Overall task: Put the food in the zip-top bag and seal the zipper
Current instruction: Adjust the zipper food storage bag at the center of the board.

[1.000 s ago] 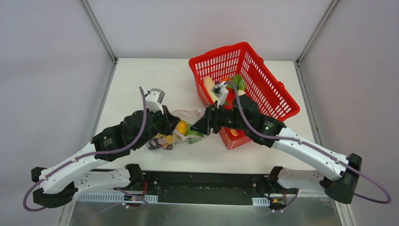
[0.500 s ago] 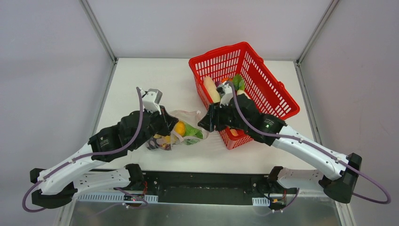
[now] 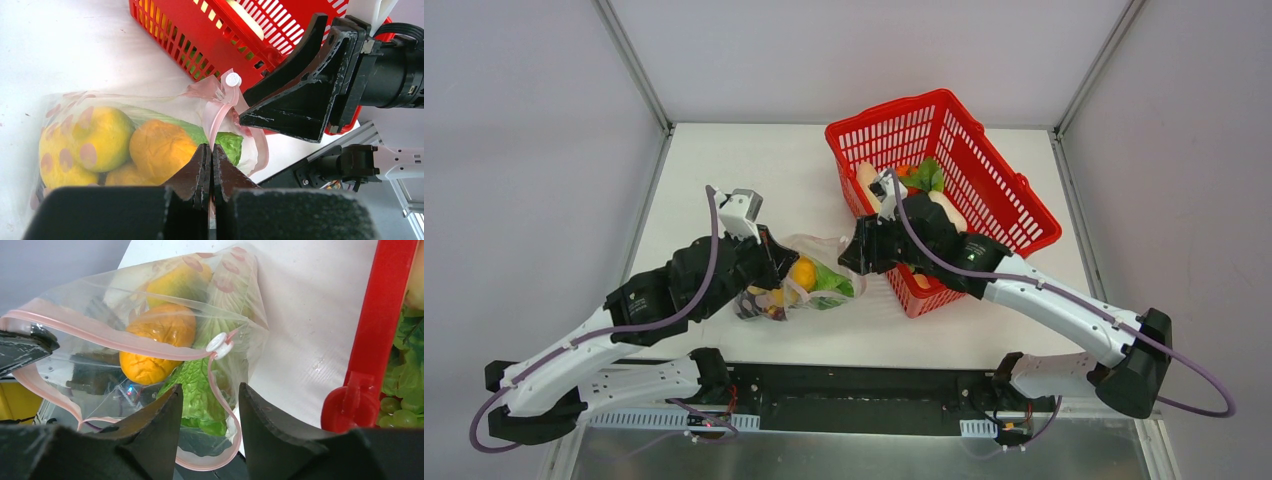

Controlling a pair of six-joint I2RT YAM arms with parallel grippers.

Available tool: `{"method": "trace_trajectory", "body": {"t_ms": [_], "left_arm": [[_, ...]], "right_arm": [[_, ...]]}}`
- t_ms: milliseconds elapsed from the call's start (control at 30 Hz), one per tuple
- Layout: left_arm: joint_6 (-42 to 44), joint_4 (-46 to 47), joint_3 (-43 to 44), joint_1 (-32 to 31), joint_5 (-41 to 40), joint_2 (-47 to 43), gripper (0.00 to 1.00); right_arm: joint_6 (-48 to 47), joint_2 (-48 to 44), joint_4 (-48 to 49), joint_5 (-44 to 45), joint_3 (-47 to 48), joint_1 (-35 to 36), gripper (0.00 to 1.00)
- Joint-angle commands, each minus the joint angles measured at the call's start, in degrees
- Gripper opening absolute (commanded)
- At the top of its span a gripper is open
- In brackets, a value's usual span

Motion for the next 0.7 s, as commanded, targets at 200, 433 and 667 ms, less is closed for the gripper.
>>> {"method": "trace_trajectory", "body": {"t_ms": [200, 433, 667], "left_arm": [[-1.09, 1.90, 1.76, 0.49, -2.35, -1.72, 0.00], [-1.33, 1.87, 1.35, 0.49, -2.17, -2.29, 0.00], [-1.55, 1.41, -1.18, 0.50, -3.48, -5.59, 0.00]], "right_arm": [[-4.40, 0.45, -0.10, -0.42, 0.70, -0.46, 0.41], [-4.39, 0.15, 1.05, -1.51, -0.17, -0.49, 0.33], [-4.64, 1.31, 1.43, -2.27, 1.58, -0.43, 0.14]]}}
